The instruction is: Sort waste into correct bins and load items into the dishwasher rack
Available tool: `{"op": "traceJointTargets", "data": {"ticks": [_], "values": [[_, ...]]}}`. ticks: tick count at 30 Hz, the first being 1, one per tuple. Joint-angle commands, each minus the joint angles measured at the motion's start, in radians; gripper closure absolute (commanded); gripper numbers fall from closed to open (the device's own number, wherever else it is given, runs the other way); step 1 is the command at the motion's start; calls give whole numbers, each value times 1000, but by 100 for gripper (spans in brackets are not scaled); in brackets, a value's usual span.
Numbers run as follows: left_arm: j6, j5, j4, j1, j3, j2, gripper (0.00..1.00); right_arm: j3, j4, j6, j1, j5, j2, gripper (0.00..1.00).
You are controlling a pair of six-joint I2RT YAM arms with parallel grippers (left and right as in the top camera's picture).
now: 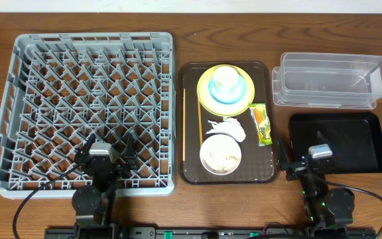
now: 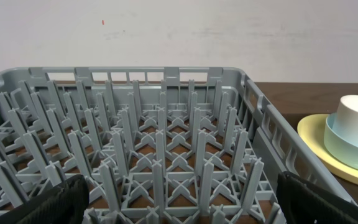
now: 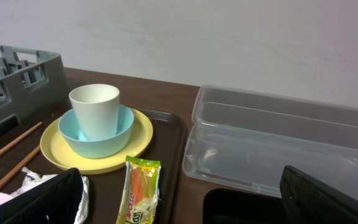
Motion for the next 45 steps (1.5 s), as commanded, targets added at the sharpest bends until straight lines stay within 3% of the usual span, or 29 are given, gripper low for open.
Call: {"op": "traceJointTargets", "data": {"ticks": [1,22,27,36,40,45], "values": [[-1,-4,-33,-4,-18,-5,3,-2,-4,12,-14,10,-2,1],[-1,8,12,-3,-17,-5,2,-2,-4,12,-14,10,-2,1],[-5,7,-47,-3,40,-4,3,-2,-4,12,-14,10,-2,1],[-83,18,-298,-3,371,173,3,-2,-4,12,-14,10,-2,1],[-83,108,-442,-3,611,383,3,-2,-4,12,-14,10,-2,1],[-83,213,-763,-3,1004,715,3,-2,-4,12,-14,10,-2,1]]}}
